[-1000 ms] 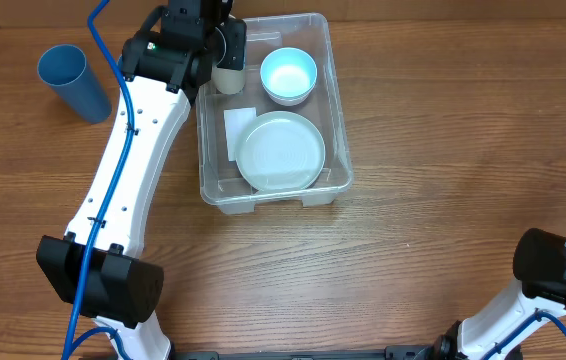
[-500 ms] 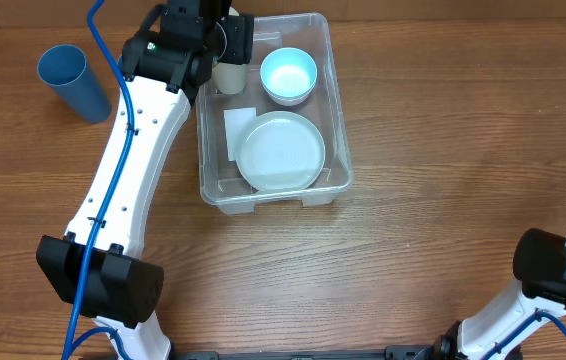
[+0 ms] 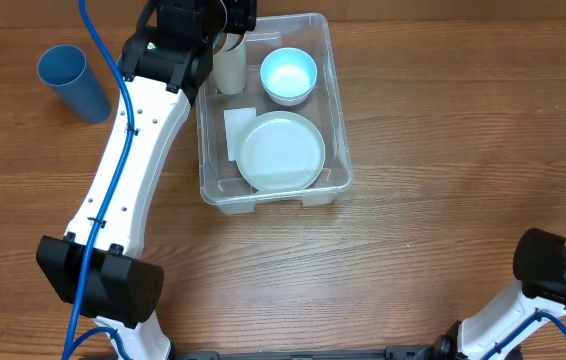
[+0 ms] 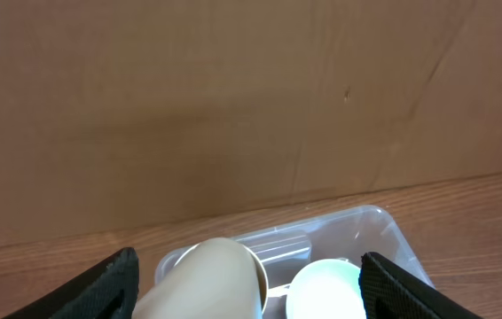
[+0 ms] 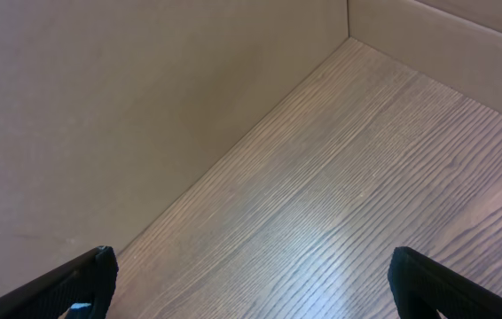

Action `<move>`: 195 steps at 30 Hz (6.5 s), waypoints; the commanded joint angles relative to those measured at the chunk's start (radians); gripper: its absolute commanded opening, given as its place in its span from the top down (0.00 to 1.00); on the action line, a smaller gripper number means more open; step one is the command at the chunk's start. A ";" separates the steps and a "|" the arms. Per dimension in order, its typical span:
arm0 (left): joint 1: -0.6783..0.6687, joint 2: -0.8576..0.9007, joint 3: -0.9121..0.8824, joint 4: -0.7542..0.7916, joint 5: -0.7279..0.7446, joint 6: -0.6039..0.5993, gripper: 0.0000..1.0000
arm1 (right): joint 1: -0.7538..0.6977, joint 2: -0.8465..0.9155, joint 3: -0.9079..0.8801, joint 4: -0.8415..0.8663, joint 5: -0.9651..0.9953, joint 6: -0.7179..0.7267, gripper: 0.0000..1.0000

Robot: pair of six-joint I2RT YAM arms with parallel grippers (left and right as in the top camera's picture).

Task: Pack container
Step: 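Lower the second cream cup into the first cream cup and release, then move the left gripper to the rear teal cup and grasp it, then carry the teal cup into the bin beside the cream cups, release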

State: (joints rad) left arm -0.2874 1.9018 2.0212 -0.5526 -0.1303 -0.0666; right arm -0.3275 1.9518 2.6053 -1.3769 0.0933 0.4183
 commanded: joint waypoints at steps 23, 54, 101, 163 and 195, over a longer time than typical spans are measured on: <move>-0.001 0.121 0.011 -0.144 0.049 0.030 0.73 | -0.002 -0.011 0.005 0.005 0.010 0.003 0.00; 0.051 -0.006 0.220 -0.410 -0.041 -0.019 0.50 | -0.002 -0.011 0.005 0.005 0.011 0.003 0.00; 0.319 0.306 0.528 -0.784 0.124 0.216 0.47 | -0.002 -0.011 0.005 0.005 0.010 0.003 0.00; 0.304 0.400 0.587 -0.867 0.235 0.234 0.96 | -0.002 -0.011 0.005 0.005 0.010 0.003 0.00; -0.092 0.307 0.629 -1.029 0.087 0.196 0.96 | -0.002 -0.011 0.005 0.005 0.010 0.003 0.00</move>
State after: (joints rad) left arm -0.3904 2.1635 2.6503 -1.5848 0.0257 0.1509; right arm -0.3271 1.9518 2.6053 -1.3769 0.0937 0.4187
